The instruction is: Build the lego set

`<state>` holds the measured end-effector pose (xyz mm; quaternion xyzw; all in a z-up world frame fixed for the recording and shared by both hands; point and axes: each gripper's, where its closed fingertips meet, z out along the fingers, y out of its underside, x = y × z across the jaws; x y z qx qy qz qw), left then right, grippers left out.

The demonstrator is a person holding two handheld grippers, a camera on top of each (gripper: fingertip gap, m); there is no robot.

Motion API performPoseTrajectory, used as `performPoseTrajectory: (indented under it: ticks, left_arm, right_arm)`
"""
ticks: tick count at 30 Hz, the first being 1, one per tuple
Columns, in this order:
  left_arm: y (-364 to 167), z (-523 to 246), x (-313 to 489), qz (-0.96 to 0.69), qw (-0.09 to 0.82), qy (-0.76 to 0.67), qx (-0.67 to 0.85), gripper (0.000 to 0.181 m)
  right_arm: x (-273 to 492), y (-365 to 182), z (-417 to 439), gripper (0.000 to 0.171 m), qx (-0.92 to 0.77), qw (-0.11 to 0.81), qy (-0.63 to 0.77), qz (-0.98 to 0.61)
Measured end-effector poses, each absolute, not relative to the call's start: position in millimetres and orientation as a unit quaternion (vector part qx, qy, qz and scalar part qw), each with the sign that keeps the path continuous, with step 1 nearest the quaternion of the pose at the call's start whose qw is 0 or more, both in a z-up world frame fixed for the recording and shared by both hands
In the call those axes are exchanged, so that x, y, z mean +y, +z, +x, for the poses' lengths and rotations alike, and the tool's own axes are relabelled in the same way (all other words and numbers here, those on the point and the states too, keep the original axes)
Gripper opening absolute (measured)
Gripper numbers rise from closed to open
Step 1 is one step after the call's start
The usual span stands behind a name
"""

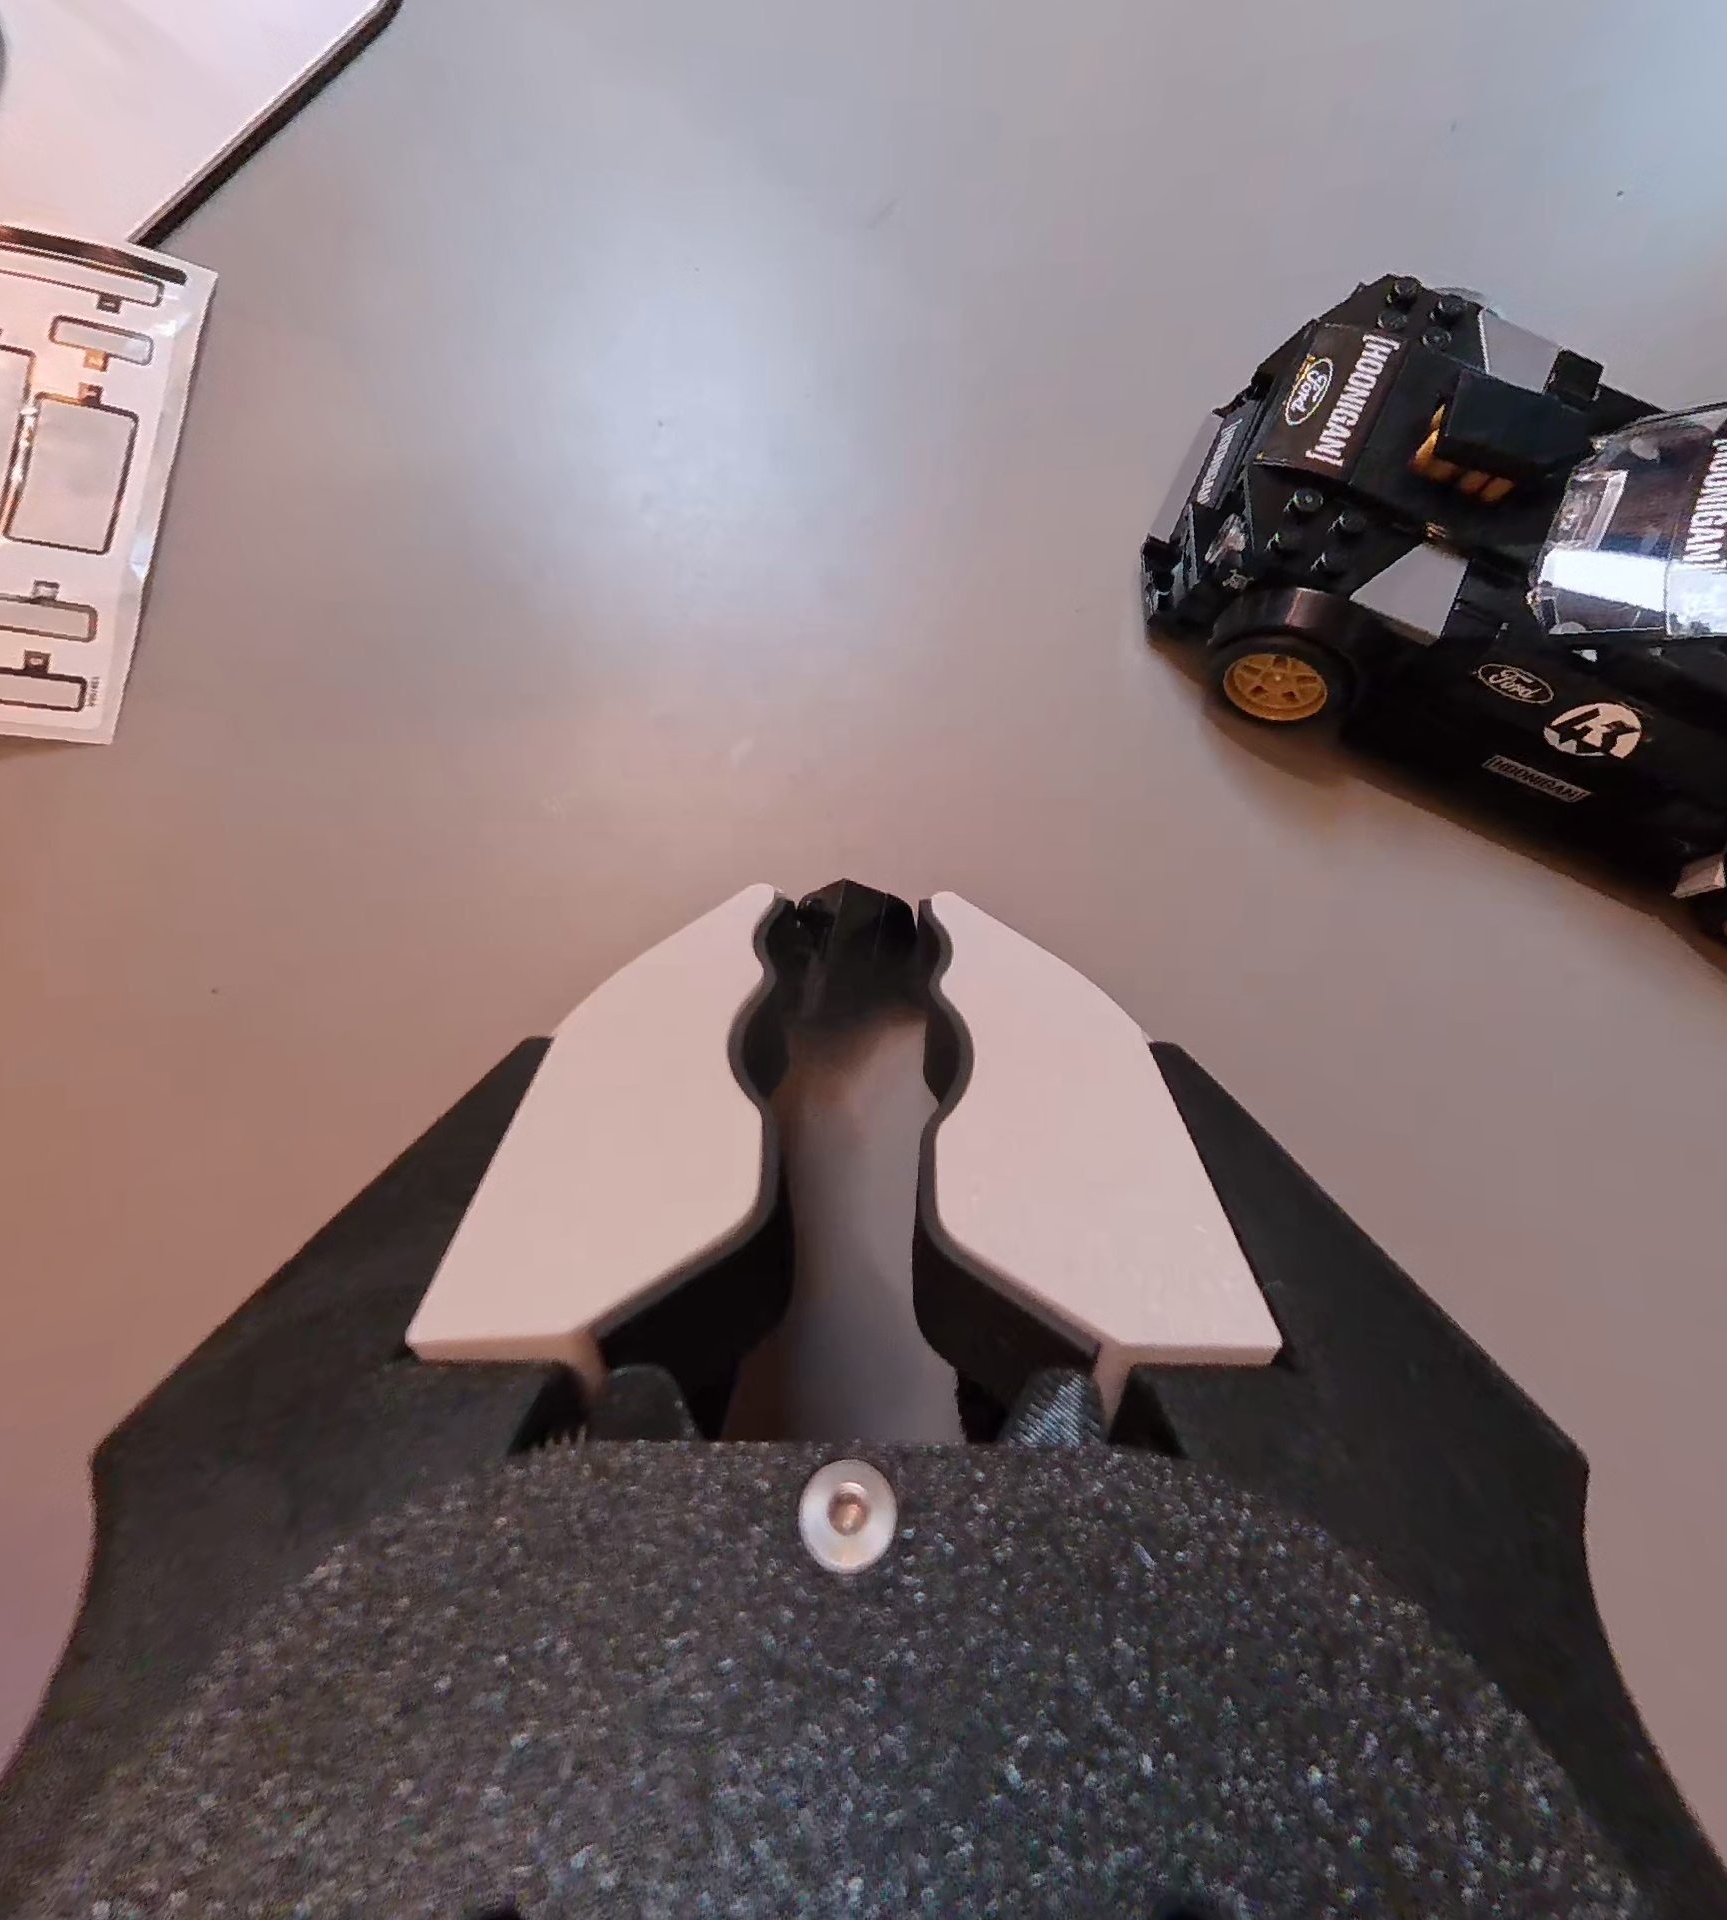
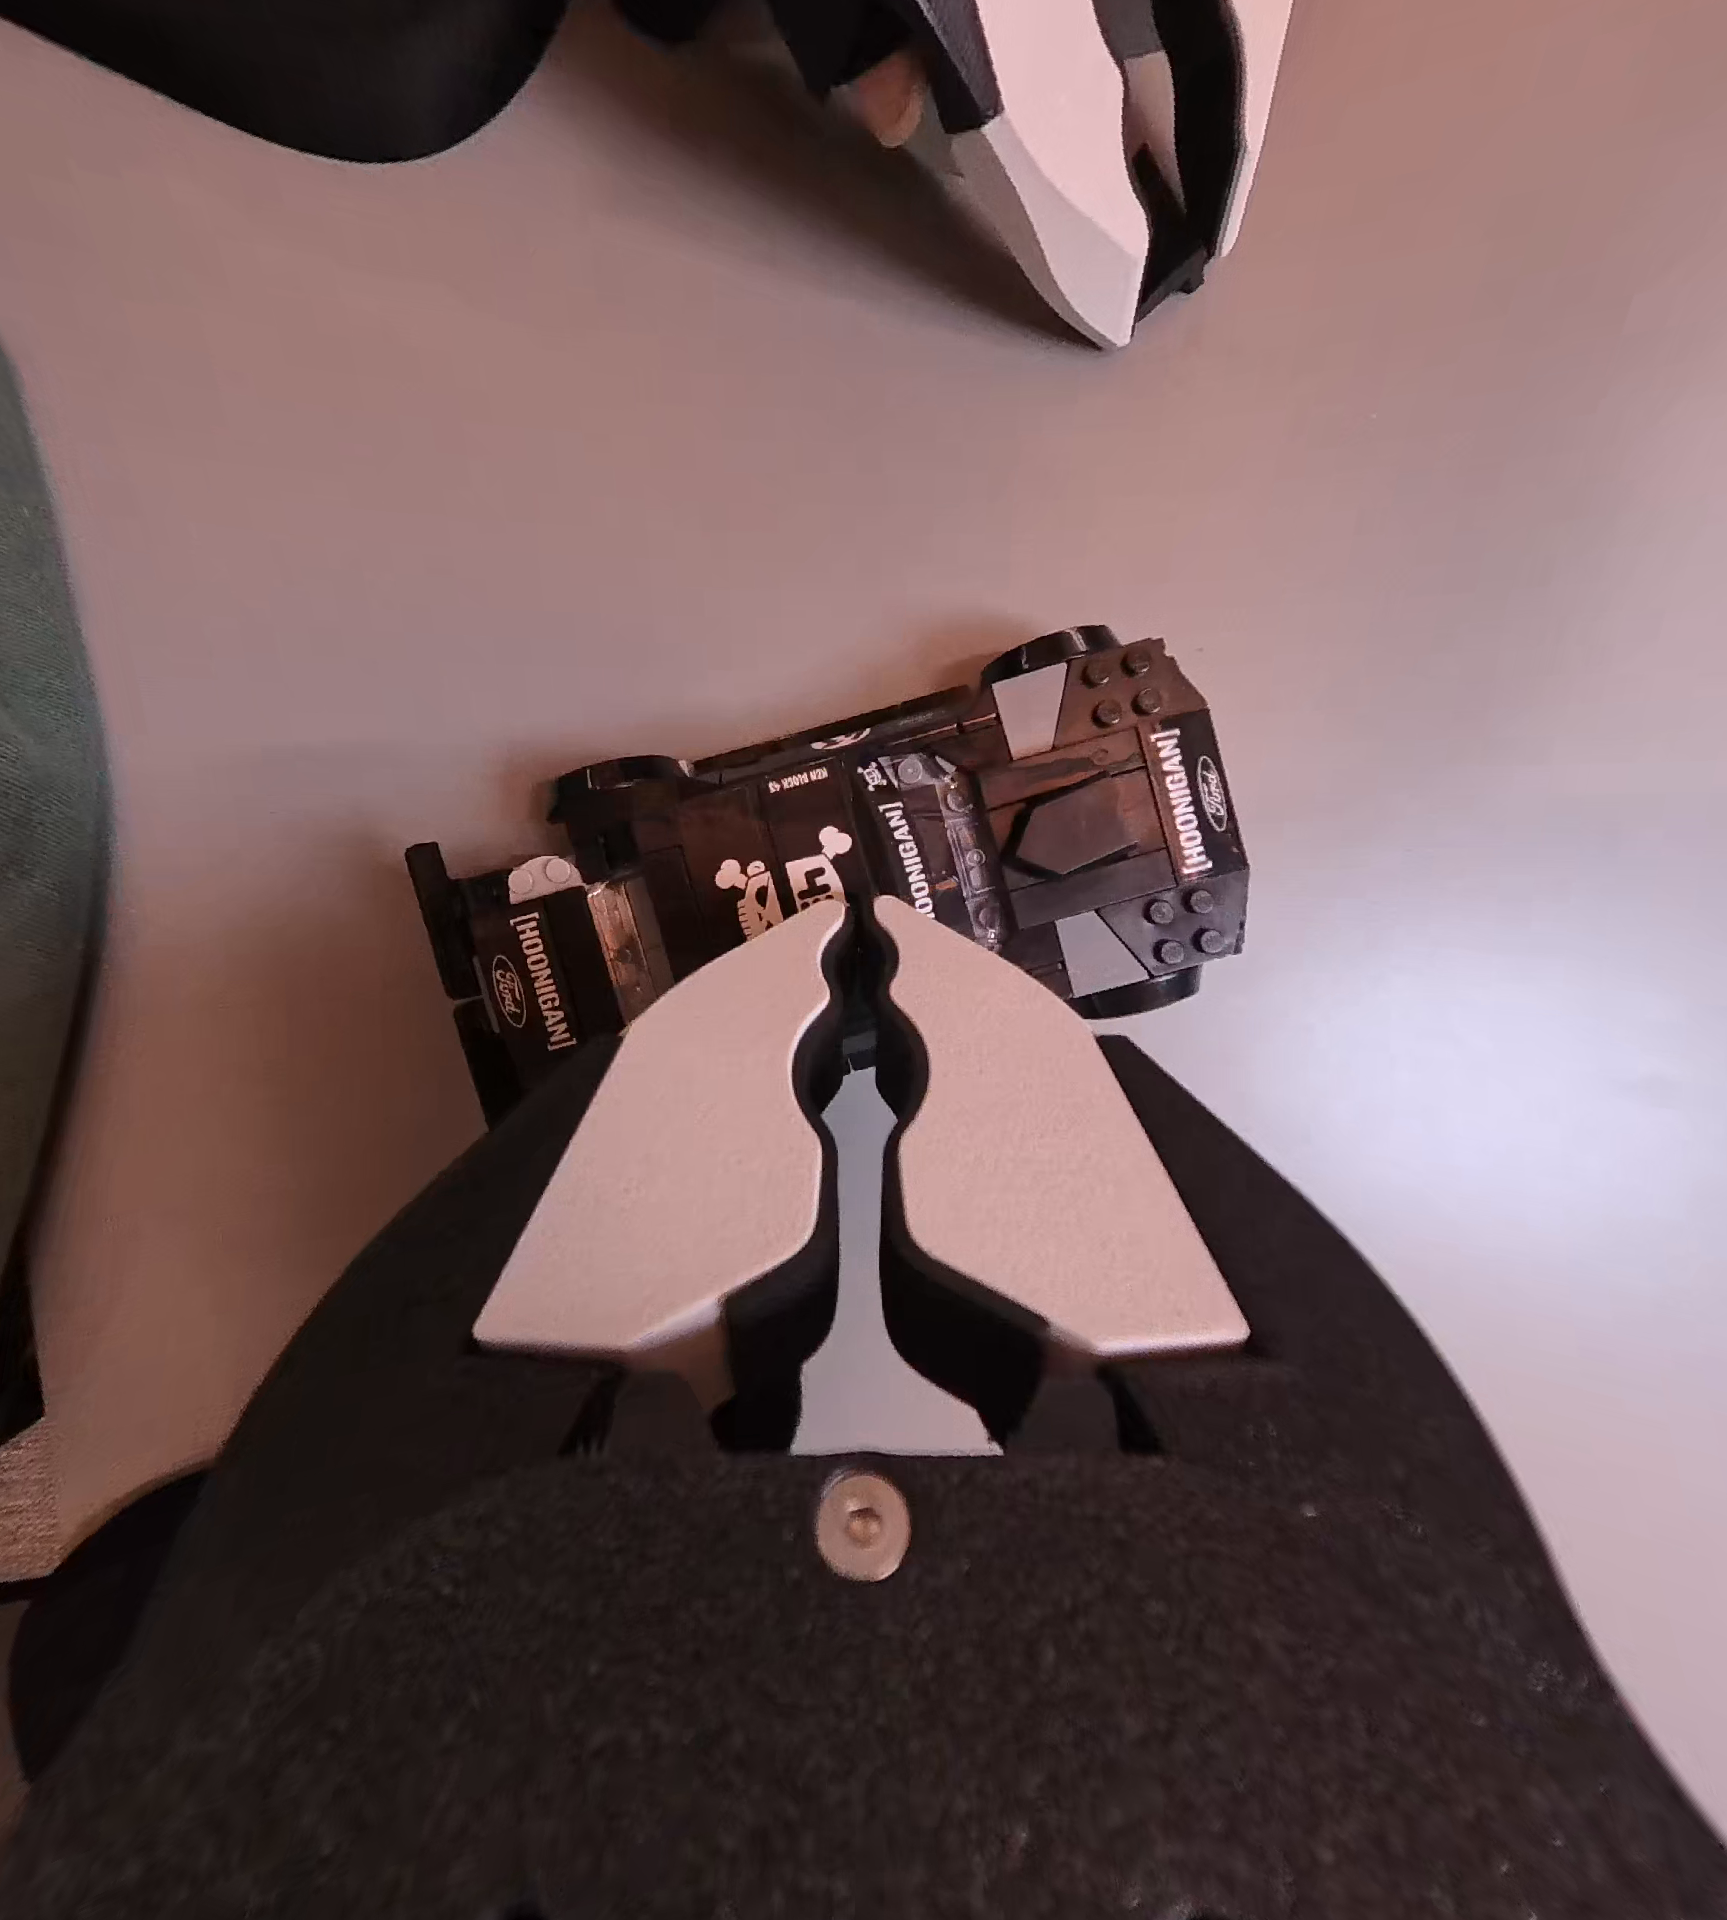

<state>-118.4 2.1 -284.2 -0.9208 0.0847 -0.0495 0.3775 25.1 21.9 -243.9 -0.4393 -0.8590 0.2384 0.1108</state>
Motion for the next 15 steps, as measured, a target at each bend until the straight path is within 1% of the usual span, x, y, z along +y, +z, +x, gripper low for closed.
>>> performPoseTrajectory:
  ticks: [6, 15]
  left_arm:
    - [-284.3, -118.3, 2.0, -0.921, 0.378, -0.05, 0.084, 0.023]
    - [-284.2, -118.0, 1.8, -0.92, 0.378, -0.052, 0.084, 0.023]
  right_arm:
    - [21.3, -244.5, 26.7, 0.0, -0.862, 0.098, 0.226, -0.442]
    - [18.4, -244.6, 29.3, 0.0, -0.89, 0.048, 0.155, -0.427]
